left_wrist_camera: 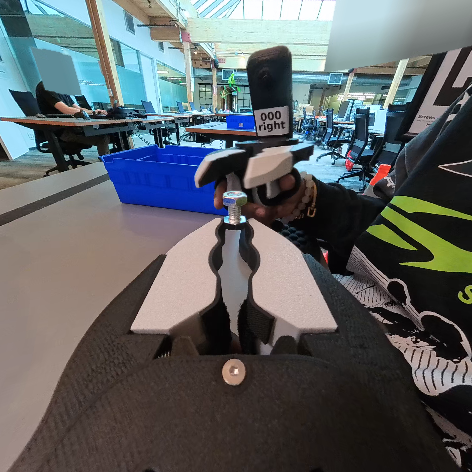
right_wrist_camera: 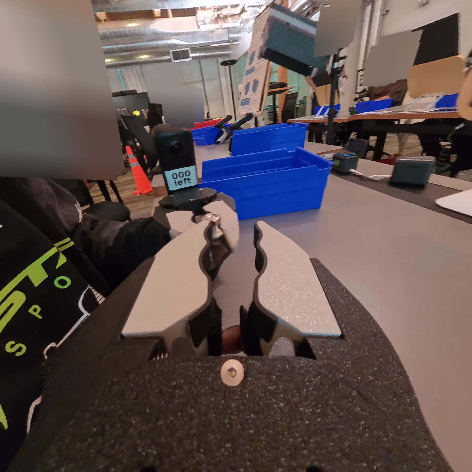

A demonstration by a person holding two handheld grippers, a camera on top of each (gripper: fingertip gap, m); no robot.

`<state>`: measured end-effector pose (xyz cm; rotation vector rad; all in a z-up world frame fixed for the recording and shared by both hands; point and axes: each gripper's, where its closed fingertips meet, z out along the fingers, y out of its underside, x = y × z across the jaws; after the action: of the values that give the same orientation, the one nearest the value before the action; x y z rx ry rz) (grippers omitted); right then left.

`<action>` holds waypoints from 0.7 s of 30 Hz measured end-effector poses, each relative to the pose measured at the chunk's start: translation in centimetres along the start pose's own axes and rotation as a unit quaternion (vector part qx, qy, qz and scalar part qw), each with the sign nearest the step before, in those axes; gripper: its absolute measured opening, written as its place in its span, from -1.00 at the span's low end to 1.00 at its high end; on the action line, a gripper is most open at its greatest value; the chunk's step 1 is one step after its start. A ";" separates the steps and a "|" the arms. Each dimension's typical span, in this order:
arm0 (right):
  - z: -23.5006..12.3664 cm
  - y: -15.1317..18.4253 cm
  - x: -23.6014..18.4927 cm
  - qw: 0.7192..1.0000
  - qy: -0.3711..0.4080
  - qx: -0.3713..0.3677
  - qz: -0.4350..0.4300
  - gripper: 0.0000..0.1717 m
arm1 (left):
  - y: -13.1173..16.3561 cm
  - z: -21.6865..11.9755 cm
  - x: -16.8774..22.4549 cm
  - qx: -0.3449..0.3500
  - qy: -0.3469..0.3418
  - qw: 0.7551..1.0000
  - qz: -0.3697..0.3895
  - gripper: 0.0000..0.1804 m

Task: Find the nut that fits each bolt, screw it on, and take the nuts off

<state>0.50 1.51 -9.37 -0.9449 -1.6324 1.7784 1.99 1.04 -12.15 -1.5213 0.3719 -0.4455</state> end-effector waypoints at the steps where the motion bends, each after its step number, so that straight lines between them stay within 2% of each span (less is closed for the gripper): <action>1: 0.6 0.2 -0.4 1.000 -0.008 -0.005 -0.002 -0.60 | 0.0 0.0 0.0 -0.001 0.000 1.000 0.001 -0.84; 8: 3.5 0.8 -1.4 0.999 -0.024 -0.022 0.001 -0.54 | 0.1 0.0 0.0 -0.002 0.000 1.000 0.001 -0.84; 15: 1.5 0.7 -0.1 1.000 0.003 -0.021 0.001 -0.49 | 0.0 -0.1 -0.1 0.002 -0.003 1.000 -0.002 -0.84; 16: 1.0 0.6 0.2 1.000 0.010 -0.019 -0.001 -0.54 | -0.1 -0.1 -0.1 0.003 -0.003 1.000 -0.001 -0.84; 17: 0.3 0.4 0.8 0.999 0.029 -0.013 -0.001 -0.70 | -0.1 -0.1 0.0 0.005 0.000 1.000 -0.002 -0.84; 18: -0.3 0.2 1.4 0.999 0.044 -0.004 0.000 -0.76 | -0.2 -0.1 0.0 0.005 0.000 1.000 -0.001 -0.84; 21: -1.1 -0.2 1.6 0.999 0.039 0.009 0.013 -0.82 | -0.1 -0.1 0.0 0.003 0.001 1.000 -0.001 -0.84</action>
<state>0.41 3.43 -9.41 -1.0179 -1.5593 1.7488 1.96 0.98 -12.07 -1.5161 0.3699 -0.4488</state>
